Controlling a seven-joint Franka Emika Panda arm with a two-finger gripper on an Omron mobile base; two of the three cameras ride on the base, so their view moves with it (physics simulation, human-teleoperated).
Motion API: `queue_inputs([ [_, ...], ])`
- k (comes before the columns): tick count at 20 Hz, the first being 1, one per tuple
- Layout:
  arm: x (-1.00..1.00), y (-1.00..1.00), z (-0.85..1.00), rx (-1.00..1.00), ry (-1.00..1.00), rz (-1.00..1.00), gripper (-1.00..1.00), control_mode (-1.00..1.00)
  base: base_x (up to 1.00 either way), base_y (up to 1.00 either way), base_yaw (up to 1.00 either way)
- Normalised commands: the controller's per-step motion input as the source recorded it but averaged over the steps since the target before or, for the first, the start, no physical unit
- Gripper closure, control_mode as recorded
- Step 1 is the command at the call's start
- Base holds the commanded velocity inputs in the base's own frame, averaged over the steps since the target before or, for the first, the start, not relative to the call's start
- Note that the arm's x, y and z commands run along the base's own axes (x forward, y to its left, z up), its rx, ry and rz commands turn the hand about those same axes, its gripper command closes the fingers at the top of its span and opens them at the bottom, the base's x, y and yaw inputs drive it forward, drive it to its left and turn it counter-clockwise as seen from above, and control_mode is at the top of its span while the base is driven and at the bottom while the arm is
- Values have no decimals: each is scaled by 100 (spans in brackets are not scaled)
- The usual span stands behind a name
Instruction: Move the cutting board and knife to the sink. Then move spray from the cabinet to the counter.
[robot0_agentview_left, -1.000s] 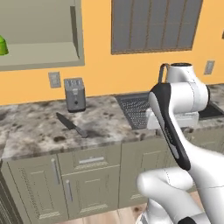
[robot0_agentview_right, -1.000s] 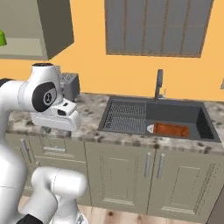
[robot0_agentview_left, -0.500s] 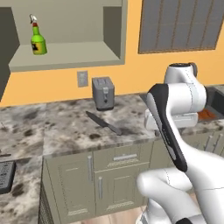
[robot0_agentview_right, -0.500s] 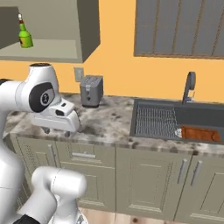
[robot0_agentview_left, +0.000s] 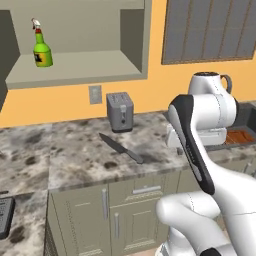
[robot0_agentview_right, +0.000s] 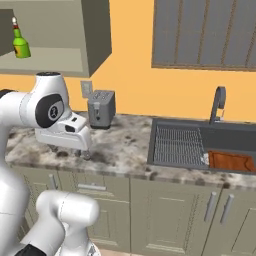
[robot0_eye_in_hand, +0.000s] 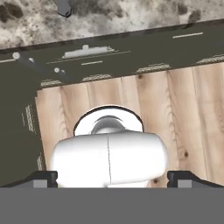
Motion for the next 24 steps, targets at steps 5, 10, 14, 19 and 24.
queue_inputs([
  [5, 0, 0, 0, 0, 0, 0, -100, 100, 53, 26, 0],
  [10, 0, 0, 0, 0, 0, 0, -100, 100, 48, 24, 1],
  [14, 0, 0, 0, 0, 0, 0, -100, 100, 31, 29, 3],
  [19, 0, 33, -7, 0, 0, 9, -100, -100, 0, 0, 0],
  [24, 16, 34, -28, 0, -2, 14, -100, -100, 0, 0, 0],
])
